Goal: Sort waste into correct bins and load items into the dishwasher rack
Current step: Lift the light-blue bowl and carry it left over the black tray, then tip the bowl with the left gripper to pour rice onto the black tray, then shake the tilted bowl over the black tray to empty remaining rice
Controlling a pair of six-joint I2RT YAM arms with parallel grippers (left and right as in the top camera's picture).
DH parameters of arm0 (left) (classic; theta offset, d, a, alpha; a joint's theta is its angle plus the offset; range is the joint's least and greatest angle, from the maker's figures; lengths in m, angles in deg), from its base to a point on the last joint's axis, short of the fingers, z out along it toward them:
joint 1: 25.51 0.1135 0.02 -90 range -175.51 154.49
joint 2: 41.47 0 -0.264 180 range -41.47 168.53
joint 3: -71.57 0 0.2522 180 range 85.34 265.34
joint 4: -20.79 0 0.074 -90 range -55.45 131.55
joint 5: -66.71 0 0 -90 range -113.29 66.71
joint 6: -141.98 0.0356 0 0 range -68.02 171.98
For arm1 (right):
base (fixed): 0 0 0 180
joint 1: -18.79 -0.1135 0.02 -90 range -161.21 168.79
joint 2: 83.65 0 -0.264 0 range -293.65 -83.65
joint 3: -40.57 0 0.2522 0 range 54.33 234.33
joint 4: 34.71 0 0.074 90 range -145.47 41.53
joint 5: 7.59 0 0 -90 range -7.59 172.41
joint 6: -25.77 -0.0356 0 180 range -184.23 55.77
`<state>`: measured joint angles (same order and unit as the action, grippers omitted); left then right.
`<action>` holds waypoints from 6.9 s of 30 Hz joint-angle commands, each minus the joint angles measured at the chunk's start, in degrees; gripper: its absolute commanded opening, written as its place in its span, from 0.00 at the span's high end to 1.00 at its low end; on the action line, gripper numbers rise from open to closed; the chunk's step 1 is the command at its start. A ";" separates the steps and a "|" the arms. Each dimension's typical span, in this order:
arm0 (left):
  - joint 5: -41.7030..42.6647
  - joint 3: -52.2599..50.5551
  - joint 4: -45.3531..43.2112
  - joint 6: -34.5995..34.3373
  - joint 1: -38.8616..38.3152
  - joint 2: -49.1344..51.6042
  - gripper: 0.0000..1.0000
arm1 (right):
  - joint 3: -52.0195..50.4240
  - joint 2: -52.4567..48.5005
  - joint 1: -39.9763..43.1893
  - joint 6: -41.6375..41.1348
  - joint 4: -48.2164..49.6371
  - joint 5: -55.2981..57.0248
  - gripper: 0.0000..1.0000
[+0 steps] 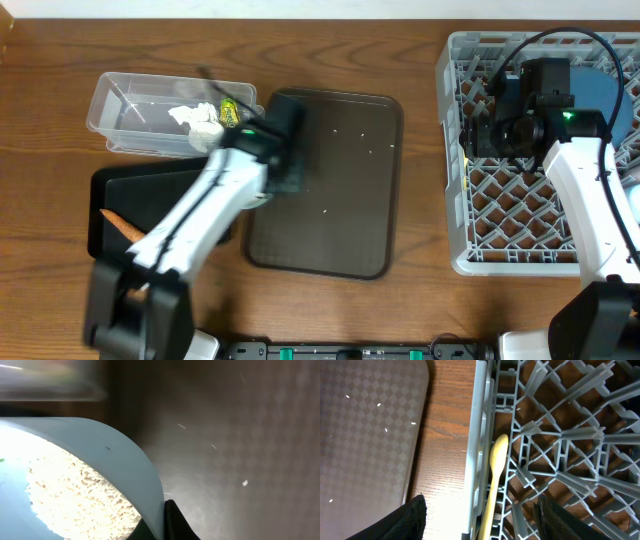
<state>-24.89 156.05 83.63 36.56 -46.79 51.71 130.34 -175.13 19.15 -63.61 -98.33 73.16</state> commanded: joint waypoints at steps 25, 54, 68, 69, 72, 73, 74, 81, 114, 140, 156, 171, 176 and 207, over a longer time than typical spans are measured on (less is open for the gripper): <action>61.90 -10.54 -10.32 14.36 50.49 -3.98 0.95 | 0.07 0.09 -0.04 -0.59 -0.04 -0.42 0.32; 91.69 -23.28 -26.10 21.00 59.74 -3.87 0.94 | 0.07 0.09 -0.04 -0.57 -0.02 -0.42 0.31; 91.54 -23.28 -26.53 21.00 59.74 -3.87 0.94 | 0.07 0.09 -0.04 -0.59 -0.02 -0.39 0.31; 90.53 -23.28 -26.75 20.96 59.74 -3.87 0.94 | 0.07 0.09 -0.04 -0.57 -0.02 -0.42 0.31; 79.52 -23.28 -26.49 17.18 59.74 -3.87 0.94 | 0.07 0.09 -0.04 -0.59 0.04 -0.42 0.31; 76.24 -23.28 -26.51 14.43 59.74 -3.87 0.94 | 0.07 0.09 -0.04 -0.59 0.15 -0.42 0.31; 76.74 -23.28 -26.51 14.03 59.74 -3.87 0.94 | 0.07 0.09 -0.04 -0.59 0.15 -0.42 0.31; 83.27 -23.12 -26.82 18.40 60.13 -4.15 0.94 | 0.07 0.09 -0.04 -0.59 0.15 -0.42 0.31; 80.63 -22.97 -30.23 3.41 60.33 -4.26 0.94 | 0.07 0.09 -0.04 -0.59 0.57 -0.42 0.31; 28.44 -17.07 -36.44 0.09 13.40 -13.57 0.93 | 0.07 0.09 -0.07 -0.66 0.87 -0.44 0.31; 16.61 -17.05 -40.63 -1.92 3.61 -9.27 0.94 | 0.07 0.09 -0.11 -1.01 0.79 -0.42 0.31; 58.14 -17.44 -29.70 -13.29 37.88 -17.57 0.94 | 0.07 0.09 -0.11 -0.98 0.81 0.24 0.30; 68.52 -18.95 -30.10 -13.05 49.09 -16.55 0.95 | 0.07 0.09 -0.11 -0.98 0.90 0.24 0.30; 89.48 -19.76 -35.32 -0.33 61.37 -8.85 0.94 | 0.07 0.09 -0.11 -0.98 0.79 0.24 0.30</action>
<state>60.81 136.19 48.99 35.47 15.20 43.28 130.34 -175.13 19.15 -63.79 -97.28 73.22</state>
